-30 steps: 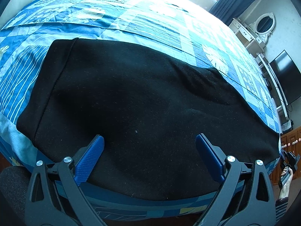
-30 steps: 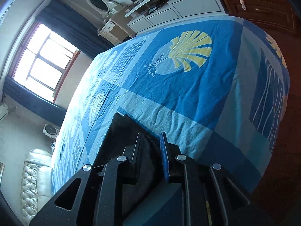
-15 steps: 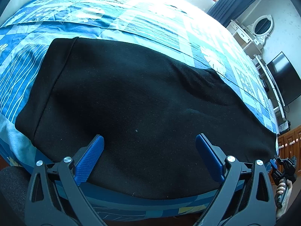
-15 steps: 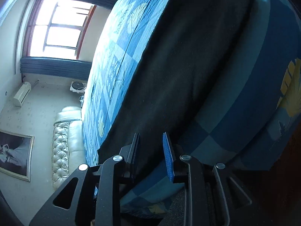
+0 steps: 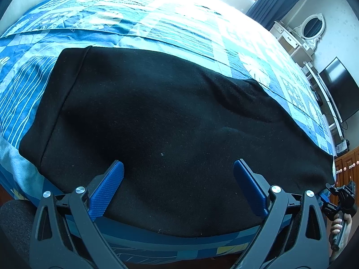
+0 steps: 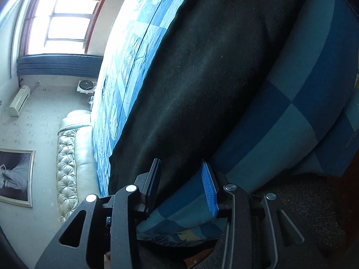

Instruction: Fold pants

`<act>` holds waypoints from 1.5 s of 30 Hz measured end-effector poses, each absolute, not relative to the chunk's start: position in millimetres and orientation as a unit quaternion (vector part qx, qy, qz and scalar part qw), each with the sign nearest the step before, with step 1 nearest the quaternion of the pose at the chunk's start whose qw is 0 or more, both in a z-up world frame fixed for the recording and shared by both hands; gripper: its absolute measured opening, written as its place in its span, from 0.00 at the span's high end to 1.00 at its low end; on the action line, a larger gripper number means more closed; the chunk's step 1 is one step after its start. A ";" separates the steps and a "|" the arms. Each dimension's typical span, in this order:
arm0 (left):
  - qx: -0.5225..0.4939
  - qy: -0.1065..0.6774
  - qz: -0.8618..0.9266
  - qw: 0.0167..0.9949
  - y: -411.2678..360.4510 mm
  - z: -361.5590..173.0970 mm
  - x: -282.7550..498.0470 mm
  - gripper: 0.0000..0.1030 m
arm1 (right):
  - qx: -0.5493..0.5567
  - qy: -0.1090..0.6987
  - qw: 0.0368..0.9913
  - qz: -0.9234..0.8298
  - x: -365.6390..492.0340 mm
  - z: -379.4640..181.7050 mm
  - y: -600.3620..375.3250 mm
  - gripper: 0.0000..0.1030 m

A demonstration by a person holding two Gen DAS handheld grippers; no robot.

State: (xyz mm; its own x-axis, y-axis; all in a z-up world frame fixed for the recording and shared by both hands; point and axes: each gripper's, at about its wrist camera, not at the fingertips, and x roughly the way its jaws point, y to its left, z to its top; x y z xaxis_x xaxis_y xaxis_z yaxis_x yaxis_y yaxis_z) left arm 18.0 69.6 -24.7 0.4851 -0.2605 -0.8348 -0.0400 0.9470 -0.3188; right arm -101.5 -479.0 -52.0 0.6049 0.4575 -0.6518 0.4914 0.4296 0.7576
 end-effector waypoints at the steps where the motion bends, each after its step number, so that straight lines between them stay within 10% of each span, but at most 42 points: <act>1: -0.149 0.503 -0.065 0.849 69.3 -24.9 18.2 0.05 | 0.534 0.442 0.721 -0.012 -102.4 -53.0 -478.7 0.61; 8: -0.146 0.502 -0.064 0.850 68.4 -24.9 18.1 0.05 | 0.456 0.452 0.766 -0.034 -100.2 -36.3 -468.2 0.90; 17: -0.140 0.501 -0.064 0.852 67.3 -25.4 17.9 0.05 | 0.478 0.467 0.743 -0.023 -106.7 -53.9 -479.9 0.92; 28: -0.126 0.494 -0.068 0.857 63.6 -26.8 16.5 0.04 | 0.396 0.362 0.843 -0.033 -127.2 28.5 -585.2 0.52; 41: -0.235 0.468 -0.095 0.847 96.7 -17.2 9.7 0.03 | 0.369 0.425 0.824 -0.058 -92.7 -23.3 -737.6 0.49; 45: -0.244 0.476 -0.075 0.841 105.5 -20.3 7.8 0.03 | 0.394 0.415 0.820 -0.013 -79.9 -33.2 -734.2 0.32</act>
State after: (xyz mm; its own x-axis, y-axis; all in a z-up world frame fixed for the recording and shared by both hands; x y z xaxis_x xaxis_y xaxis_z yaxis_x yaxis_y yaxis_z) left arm 7.8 105.5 -20.3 0.5353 -0.3591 -0.7645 -0.1060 0.8694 -0.4826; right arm -79.9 -734.2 -33.2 0.6547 0.3060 -0.6912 0.3482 0.6895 0.6351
